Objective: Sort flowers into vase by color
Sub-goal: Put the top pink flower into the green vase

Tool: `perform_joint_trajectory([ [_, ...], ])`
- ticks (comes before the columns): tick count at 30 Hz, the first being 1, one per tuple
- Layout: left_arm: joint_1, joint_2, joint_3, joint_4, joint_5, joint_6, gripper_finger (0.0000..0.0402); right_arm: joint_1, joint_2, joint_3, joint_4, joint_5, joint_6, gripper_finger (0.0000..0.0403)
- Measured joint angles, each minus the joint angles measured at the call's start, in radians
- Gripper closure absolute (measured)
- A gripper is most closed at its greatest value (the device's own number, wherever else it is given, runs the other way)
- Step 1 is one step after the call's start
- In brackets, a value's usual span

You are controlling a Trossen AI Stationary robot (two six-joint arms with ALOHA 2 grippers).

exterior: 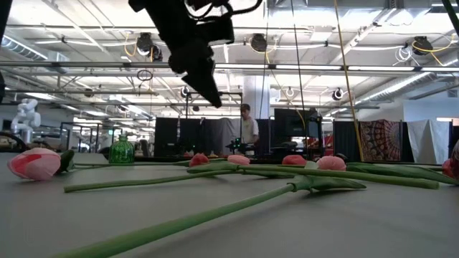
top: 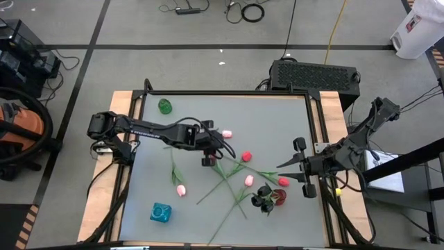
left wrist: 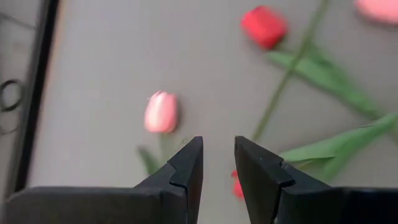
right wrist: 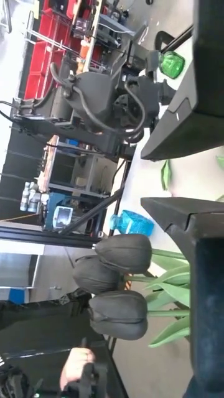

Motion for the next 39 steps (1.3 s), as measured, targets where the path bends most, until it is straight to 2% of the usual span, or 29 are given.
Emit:
perform_joint_trajectory([
  [6, 0.036, 0.000, 0.000, -0.012, -0.061, -0.029, 0.0301, 0.000, 0.000, 0.000, -0.024, 0.000, 0.003, 0.0305],
  [16, 0.121, 0.000, -0.008, -0.099, -0.052, -0.081, 0.0301, 0.000, 0.000, 0.000, -0.052, 0.000, 0.030, 0.0305],
  [29, 0.229, 0.001, -0.183, -0.041, -0.022, -0.103, 0.0301, 0.000, 0.000, 0.000, -0.074, 0.000, 0.030, 0.0305],
  [39, 0.270, 0.001, -0.227, 0.064, 0.162, -0.067, 0.0301, 0.000, 0.003, 0.000, -0.099, 0.000, 0.030, 0.0305],
])
